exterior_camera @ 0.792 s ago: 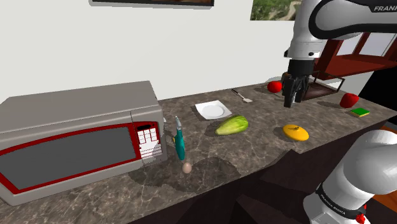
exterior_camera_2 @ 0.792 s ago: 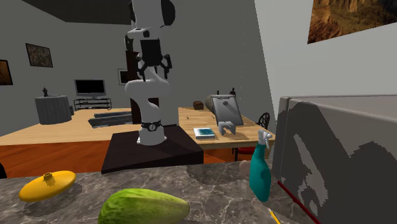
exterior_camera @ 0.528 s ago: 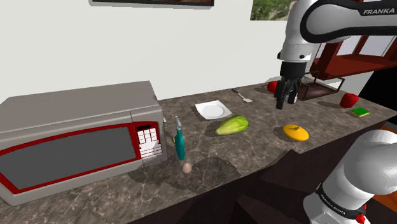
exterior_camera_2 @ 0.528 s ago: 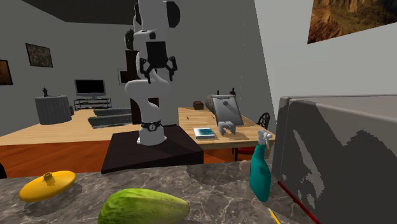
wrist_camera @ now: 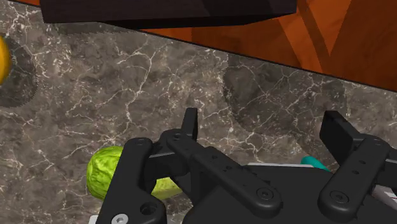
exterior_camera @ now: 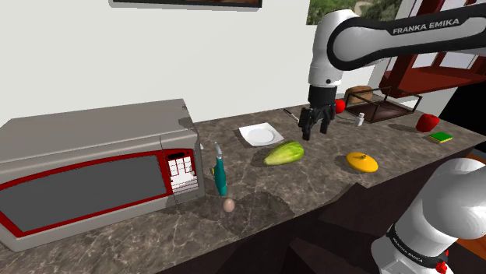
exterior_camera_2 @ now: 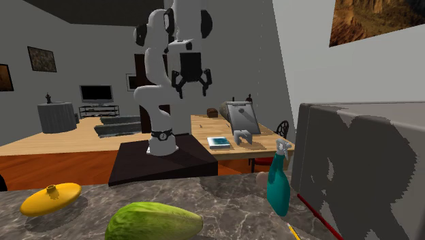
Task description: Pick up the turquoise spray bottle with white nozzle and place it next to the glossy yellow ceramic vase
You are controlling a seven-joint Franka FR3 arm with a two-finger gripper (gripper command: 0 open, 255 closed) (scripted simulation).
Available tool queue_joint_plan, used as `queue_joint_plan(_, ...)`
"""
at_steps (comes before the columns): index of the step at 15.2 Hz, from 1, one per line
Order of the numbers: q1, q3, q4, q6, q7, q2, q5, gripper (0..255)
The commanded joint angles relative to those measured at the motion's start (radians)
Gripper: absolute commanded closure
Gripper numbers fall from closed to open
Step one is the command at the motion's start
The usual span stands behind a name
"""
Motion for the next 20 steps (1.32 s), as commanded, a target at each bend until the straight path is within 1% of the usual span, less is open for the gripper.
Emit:
queue_joint_plan(1, 0.007, 0.034, 0.026, 0.056, 0.042, 0.066, 0.008, 0)
queue_joint_plan(6, 0.017, 0.106, 0.116, 0.164, 0.145, 0.230, -0.002, 0)
queue_joint_plan(10, 0.024, 0.155, 0.212, 0.233, 0.235, 0.372, -0.038, 0)
queue_joint_plan(15, 0.044, 0.197, 0.362, 0.288, 0.355, 0.560, -0.117, 0)
queue_joint_plan(20, 0.086, 0.211, 0.550, 0.304, 0.472, 0.757, -0.215, 0)
